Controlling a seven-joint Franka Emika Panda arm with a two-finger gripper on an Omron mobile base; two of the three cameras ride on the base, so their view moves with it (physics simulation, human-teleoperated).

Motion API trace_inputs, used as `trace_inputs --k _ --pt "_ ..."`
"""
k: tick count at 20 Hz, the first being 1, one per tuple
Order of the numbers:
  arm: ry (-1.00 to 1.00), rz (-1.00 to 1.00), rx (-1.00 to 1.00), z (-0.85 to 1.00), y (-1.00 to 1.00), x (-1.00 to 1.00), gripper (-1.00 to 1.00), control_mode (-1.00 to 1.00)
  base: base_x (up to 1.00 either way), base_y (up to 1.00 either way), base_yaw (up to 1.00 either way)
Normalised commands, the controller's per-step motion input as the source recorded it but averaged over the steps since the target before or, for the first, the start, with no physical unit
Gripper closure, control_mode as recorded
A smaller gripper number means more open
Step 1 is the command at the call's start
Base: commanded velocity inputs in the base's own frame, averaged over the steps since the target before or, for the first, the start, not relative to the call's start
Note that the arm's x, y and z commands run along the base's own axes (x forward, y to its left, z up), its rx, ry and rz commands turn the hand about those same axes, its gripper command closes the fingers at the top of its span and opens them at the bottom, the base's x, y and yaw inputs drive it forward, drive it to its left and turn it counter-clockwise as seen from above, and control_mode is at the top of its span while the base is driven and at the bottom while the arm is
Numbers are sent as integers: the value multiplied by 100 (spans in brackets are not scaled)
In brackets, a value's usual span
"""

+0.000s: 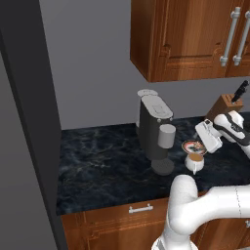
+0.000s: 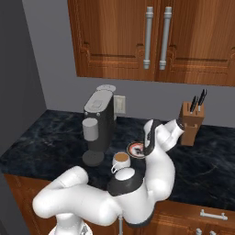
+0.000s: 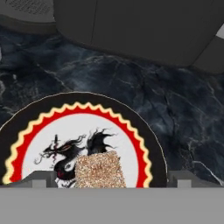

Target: Take a sugar cube from the saucer and place it inside the coffee. Then, grab milk from the fridge and place it next to the coffee on the counter to sweeten the coffee.

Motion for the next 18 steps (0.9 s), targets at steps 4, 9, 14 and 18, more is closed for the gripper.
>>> trace_inputs --k 4,9,14,18 --pt "-5 0 -1 -19 0 9 -100 -100 0 0 0" --pt "-4 0 -2 -14 1 7 100 -100 0 0 0" --pt "-1 0 -2 0 6 0 100 -100 0 0 0" --pt "0 0 -1 0 2 0 100 -100 0 0 0"
